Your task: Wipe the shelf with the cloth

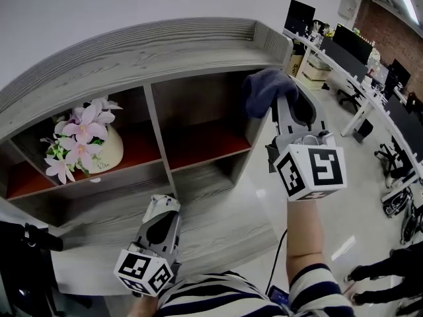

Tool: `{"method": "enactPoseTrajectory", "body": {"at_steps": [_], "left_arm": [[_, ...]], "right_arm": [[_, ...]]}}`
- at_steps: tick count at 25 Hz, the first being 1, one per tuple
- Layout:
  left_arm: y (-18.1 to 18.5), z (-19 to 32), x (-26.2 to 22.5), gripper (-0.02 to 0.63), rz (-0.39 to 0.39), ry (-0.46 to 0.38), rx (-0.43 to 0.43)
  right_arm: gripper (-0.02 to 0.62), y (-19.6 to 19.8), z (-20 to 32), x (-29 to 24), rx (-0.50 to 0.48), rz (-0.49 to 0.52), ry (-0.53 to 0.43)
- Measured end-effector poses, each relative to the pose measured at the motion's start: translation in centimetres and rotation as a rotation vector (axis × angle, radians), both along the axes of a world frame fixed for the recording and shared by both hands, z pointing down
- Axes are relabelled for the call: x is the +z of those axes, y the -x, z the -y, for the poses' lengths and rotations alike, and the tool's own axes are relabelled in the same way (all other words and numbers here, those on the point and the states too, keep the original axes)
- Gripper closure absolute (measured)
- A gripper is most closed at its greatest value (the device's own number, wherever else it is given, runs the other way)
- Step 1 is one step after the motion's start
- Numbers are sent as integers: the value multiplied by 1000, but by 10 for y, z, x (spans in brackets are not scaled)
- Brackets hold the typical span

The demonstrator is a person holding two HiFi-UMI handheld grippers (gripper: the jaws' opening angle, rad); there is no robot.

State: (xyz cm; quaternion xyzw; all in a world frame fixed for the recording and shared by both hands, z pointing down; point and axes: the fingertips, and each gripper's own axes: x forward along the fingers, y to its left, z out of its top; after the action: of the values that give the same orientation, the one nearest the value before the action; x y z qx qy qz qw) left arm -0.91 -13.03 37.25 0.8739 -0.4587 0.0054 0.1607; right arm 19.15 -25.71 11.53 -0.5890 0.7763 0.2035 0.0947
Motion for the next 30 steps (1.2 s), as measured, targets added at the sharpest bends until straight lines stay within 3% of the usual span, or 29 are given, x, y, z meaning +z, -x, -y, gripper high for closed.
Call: {"method": "enactPoseTrajectory", "body": {"at_steps": [9,19,30], "left_arm": [[-7,1,2,584,0,8,7],[-4,-2,1,584,8,-1,0],[4,-8,3,584,15,7,-16]], "right_arm": [[540,-23,-30,-24,-30,101,-65],[541,-50,-39,-29,27,183,-113],[540,-47,5,14,138,117,-13]]}}
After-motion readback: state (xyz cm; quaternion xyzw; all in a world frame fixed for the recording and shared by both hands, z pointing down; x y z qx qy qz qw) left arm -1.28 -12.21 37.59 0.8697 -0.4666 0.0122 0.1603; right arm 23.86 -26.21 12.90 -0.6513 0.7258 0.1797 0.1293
